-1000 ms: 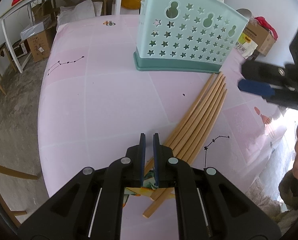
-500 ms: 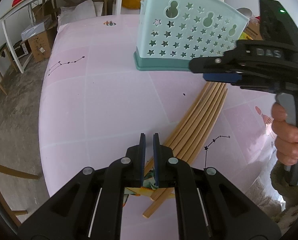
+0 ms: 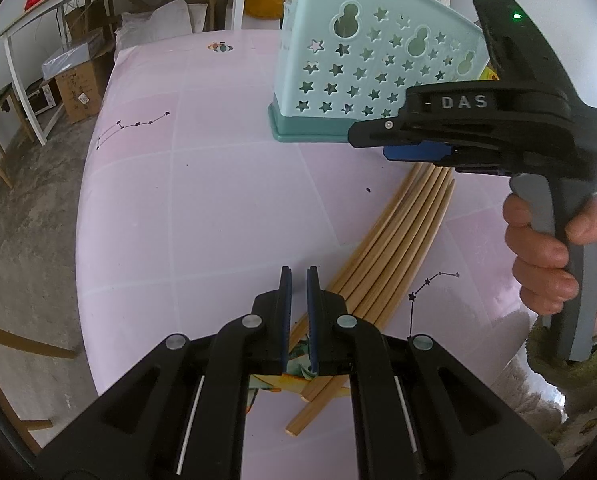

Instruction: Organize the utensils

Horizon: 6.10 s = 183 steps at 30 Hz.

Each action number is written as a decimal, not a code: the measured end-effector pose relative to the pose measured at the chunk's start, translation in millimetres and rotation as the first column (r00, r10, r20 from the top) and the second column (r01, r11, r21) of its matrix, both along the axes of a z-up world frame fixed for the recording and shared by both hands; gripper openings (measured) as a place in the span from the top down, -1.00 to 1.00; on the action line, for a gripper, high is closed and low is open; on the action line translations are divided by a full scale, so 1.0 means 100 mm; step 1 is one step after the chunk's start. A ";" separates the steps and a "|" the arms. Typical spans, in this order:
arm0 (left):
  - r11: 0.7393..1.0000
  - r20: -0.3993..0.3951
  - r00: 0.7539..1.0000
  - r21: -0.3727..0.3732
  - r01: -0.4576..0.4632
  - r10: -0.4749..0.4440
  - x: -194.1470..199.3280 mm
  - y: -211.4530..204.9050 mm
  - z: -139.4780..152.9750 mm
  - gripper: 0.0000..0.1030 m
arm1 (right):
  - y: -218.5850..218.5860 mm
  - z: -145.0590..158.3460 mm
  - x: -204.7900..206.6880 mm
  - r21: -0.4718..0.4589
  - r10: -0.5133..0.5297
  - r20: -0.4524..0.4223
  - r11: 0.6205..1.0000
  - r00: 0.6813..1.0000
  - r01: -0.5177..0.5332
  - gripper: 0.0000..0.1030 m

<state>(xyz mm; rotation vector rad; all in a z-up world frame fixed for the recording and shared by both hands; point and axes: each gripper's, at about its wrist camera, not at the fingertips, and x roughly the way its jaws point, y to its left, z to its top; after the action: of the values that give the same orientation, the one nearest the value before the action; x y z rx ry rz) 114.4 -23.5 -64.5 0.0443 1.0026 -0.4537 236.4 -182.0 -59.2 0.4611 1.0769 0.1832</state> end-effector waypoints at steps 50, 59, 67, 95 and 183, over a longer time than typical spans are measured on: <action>1.000 0.004 1.000 -0.013 -0.007 0.007 -0.01 0.02 -0.01 0.88 | -0.02 -0.01 0.20 -0.002 -0.065 0.013 0.998 0.998 0.065 0.09; 1.000 0.004 1.000 -0.015 -0.007 0.007 -0.01 0.02 -0.01 0.88 | -0.07 -0.02 0.17 0.006 -0.079 0.017 0.997 0.997 0.078 0.09; 0.999 -0.001 1.000 -0.033 -0.011 0.011 0.01 0.03 -0.03 0.88 | -0.11 -0.04 0.11 0.011 -0.084 -0.010 0.996 0.996 0.084 -0.01; 0.998 0.003 1.000 -0.064 -0.022 0.023 0.03 0.07 -0.06 0.88 | -0.51 0.28 -1.80 0.033 -0.103 -0.043 0.994 0.994 0.105 -0.14; 0.996 0.017 0.999 0.074 -0.048 0.047 0.20 -0.44 -0.04 0.91 | -0.40 -0.03 -1.32 -0.239 0.076 0.120 0.970 0.990 -0.046 0.72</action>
<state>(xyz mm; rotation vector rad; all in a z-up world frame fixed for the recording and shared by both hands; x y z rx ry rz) 134.8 -67.9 -68.2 0.0907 1.0035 -0.3722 104.7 -221.6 -62.4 0.1998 0.9729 0.1353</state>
